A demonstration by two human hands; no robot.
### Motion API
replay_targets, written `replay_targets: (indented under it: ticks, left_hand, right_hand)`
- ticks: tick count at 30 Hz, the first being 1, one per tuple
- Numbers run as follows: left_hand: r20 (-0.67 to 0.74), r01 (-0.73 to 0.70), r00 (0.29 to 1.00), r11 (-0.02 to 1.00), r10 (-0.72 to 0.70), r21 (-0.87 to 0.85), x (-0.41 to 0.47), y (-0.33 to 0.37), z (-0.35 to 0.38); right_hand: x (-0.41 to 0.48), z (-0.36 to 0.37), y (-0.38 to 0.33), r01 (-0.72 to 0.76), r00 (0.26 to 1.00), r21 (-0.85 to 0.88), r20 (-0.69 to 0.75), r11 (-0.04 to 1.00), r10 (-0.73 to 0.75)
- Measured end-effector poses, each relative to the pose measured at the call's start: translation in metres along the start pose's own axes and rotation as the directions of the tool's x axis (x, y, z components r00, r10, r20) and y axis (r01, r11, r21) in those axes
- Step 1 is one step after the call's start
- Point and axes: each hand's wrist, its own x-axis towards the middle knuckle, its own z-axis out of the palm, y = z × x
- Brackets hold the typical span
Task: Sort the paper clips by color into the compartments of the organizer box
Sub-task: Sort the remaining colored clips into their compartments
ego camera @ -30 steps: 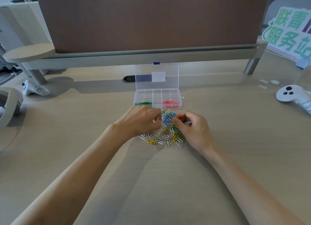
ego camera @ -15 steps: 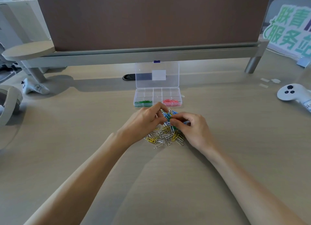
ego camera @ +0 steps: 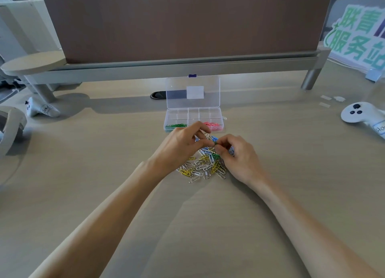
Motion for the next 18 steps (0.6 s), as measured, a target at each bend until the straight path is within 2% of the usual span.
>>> replay_targets:
  ticks: [2,5,10,18]
  left_hand:
    - [-0.001,-0.044,0.999,0.989,0.044,0.138,0.0,-0.002,0.003]
    - [0.091,-0.187,0.982,0.93,0.166,0.316,-0.003,-0.008,0.007]
    - [0.105,-0.218,0.976,0.904,0.193,0.367,0.0,-0.007,0.014]
    - [0.18,-0.355,0.935,0.781,0.306,0.515,0.008,-0.001,0.013]
  right_hand:
    - [0.001,-0.006,0.003,0.003,0.999,-0.016,-0.045,1.0,-0.003]
    - [0.002,-0.011,0.007,0.004,0.993,-0.045,-0.12,0.999,-0.01]
    - [0.001,-0.008,0.009,0.028,0.992,-0.058,-0.117,0.998,-0.035]
    - [0.002,-0.008,0.01,0.009,0.995,-0.028,-0.098,1.0,-0.011]
